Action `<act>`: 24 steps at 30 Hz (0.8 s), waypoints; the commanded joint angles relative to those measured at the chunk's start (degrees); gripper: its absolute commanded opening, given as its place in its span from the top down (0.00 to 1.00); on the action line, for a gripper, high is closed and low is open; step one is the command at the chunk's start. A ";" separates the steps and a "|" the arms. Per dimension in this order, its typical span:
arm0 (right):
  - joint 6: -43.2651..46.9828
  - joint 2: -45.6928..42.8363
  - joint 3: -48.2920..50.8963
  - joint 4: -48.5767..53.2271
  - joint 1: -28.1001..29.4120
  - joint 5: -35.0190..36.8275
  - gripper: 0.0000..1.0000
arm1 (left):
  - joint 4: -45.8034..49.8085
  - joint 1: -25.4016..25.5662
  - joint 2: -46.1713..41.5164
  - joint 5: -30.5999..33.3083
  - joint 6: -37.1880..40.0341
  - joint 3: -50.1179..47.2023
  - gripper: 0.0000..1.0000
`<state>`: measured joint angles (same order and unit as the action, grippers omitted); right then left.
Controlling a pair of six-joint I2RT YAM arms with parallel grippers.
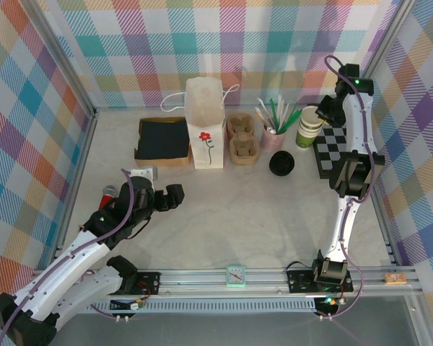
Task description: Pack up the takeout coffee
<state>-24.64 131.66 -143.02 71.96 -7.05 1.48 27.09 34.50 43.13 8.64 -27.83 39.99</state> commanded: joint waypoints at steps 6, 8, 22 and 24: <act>-0.12 -0.48 -4.50 2.28 0.50 -0.51 0.93 | 0.80 0.72 0.73 0.68 0.90 2.61 0.09; -0.29 -1.11 -4.55 2.38 0.49 -0.15 0.94 | 0.94 0.74 0.64 0.67 0.92 2.88 0.09; -0.10 -7.39 -4.72 3.08 0.49 0.90 0.95 | 1.65 0.74 -0.59 0.67 1.47 3.64 0.09; -0.08 -8.20 -4.85 3.01 0.51 0.90 0.95 | 1.82 0.75 -0.76 0.70 1.49 3.82 0.09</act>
<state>-24.67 127.48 -145.86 73.84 -7.05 1.96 27.59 34.50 43.38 8.69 -27.40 42.02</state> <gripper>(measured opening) 0.054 0.910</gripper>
